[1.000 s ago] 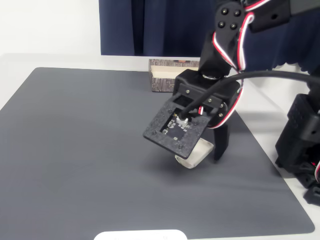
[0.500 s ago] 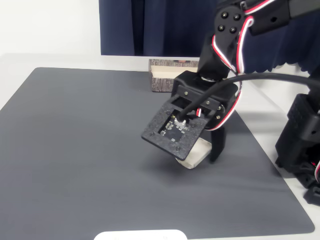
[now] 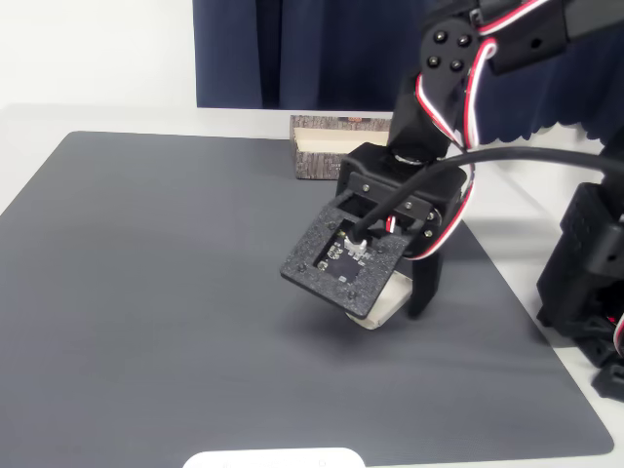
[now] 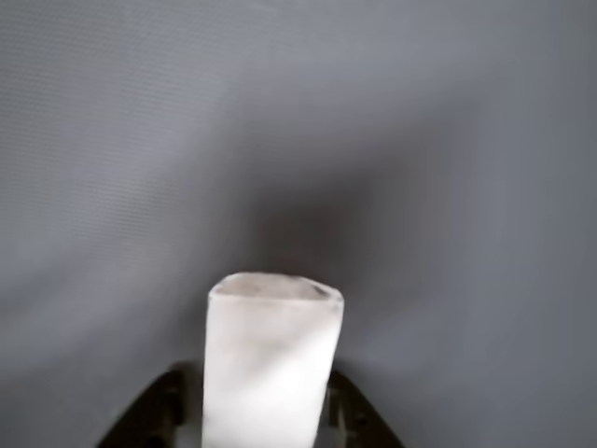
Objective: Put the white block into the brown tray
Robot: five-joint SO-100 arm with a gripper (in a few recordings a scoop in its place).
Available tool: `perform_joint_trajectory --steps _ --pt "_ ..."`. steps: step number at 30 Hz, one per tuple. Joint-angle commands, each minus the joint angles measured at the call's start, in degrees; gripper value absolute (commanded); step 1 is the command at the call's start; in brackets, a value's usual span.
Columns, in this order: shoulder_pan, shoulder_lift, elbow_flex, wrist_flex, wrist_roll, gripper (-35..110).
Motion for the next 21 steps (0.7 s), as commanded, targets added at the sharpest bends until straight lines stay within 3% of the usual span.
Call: perform_joint_trajectory --steps 1,21 --pt "0.44 0.53 0.09 0.09 1.05 29" --pt "0.00 7.73 3.34 2.90 11.25 2"
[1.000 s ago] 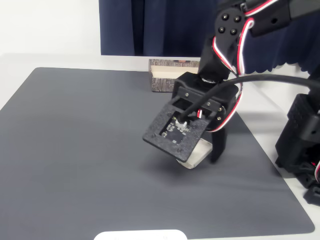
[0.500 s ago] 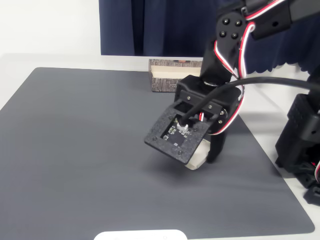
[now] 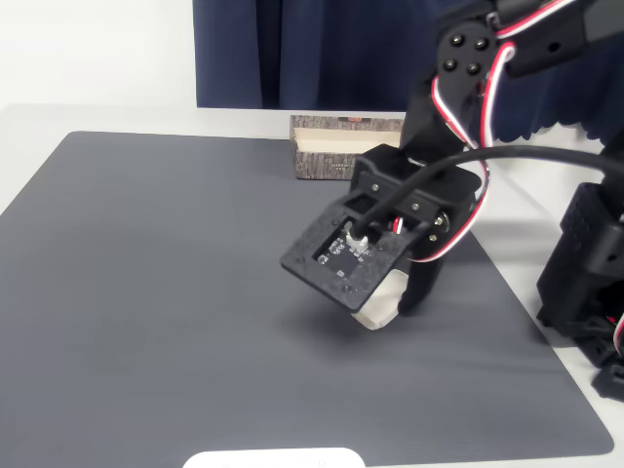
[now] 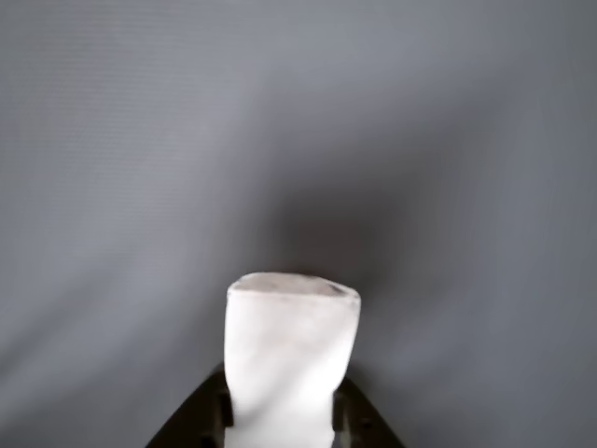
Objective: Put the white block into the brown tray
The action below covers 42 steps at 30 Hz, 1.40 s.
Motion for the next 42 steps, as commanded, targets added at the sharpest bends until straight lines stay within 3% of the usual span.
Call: perform_joint_trajectory --steps 1,9,15,24,42 --pt "-0.18 2.72 -0.62 1.32 2.29 2" --pt "-0.44 3.87 -6.06 1.85 11.25 0" --pt "1.85 -0.97 -15.29 2.29 11.78 0" --pt "13.45 -13.54 -38.67 12.74 11.78 0" --pt "36.56 -38.14 -74.27 18.63 8.26 0"
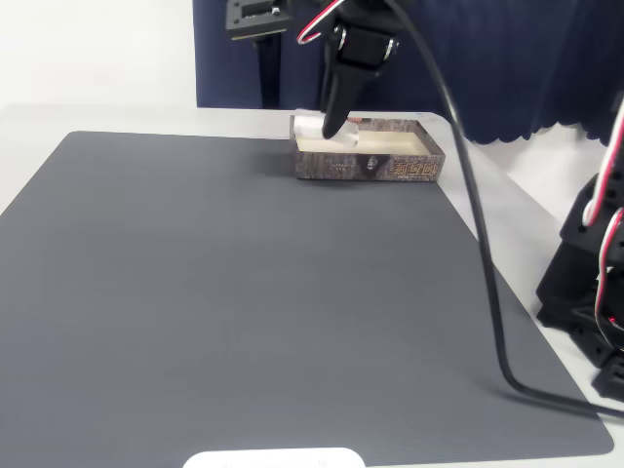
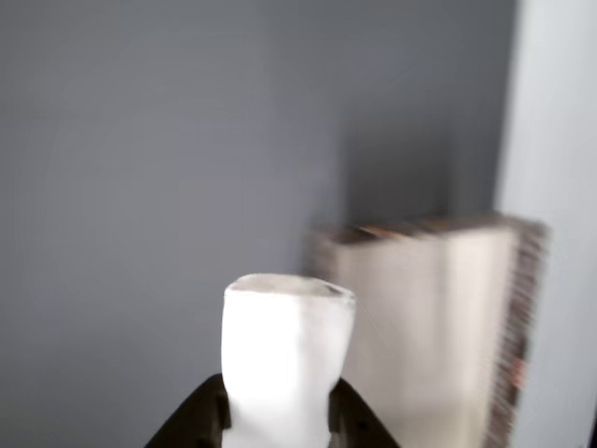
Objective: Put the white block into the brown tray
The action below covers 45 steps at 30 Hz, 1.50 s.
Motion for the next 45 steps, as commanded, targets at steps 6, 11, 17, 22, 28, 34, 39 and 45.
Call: perform_joint_trajectory --steps 6,11,17,22,28,34,39,45 --pt "7.29 -13.10 -20.57 5.10 -1.67 0" --pt "9.93 -21.53 -32.70 5.62 -2.37 0" --pt "12.04 -31.55 -44.65 13.36 -2.81 0" --pt "13.71 -38.58 -56.25 17.75 -9.84 0" --pt "14.94 -41.66 -59.15 19.07 -18.54 0" --pt "16.26 -42.36 -60.56 20.39 -29.00 0" --pt "16.96 -42.54 -60.91 20.92 -31.20 0" --pt "17.23 -45.62 -62.84 21.01 -30.41 0"
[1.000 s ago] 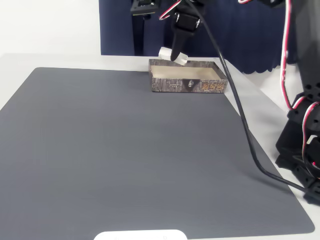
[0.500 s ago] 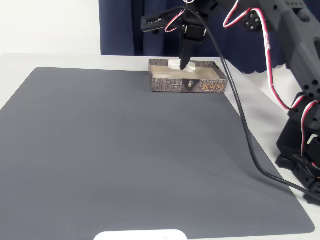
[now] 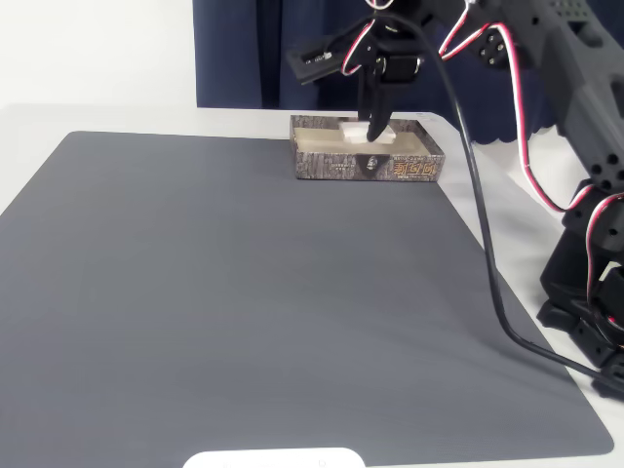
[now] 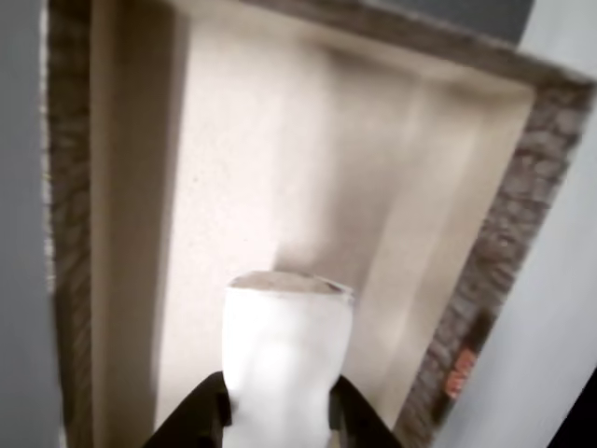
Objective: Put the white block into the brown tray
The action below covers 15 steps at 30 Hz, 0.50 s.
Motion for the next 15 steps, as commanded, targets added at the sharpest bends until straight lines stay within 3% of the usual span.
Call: perform_joint_trajectory --steps 1,15 --pt "0.18 -0.97 -4.04 0.44 0.62 0" --pt "-2.46 -7.91 -10.46 -1.49 4.31 7"
